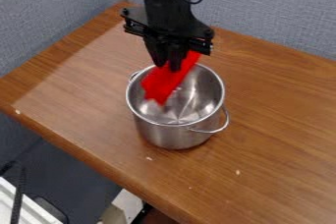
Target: Put the red object in the metal pot
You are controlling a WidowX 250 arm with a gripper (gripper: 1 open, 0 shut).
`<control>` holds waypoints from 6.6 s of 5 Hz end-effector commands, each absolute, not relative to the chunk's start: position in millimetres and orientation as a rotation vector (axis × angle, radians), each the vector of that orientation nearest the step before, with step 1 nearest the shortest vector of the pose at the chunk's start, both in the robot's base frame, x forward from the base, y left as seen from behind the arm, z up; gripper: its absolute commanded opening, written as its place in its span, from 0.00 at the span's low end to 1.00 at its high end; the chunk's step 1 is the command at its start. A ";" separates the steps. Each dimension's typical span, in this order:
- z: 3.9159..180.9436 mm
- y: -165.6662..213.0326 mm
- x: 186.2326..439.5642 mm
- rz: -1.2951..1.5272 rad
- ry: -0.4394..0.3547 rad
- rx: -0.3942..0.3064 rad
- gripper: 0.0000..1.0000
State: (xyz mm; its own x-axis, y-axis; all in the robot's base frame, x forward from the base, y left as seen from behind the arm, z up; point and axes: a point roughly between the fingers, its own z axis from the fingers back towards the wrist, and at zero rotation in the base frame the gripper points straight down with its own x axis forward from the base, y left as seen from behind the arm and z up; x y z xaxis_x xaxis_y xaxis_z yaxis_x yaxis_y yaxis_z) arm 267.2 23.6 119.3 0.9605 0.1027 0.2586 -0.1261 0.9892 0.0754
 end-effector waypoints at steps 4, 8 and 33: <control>98.9 27.0 260.3 0.164 -0.233 0.106 1.00; 54.9 15.6 265.9 0.245 -0.246 0.061 1.00; 134.7 7.5 249.2 0.037 -0.181 -0.073 1.00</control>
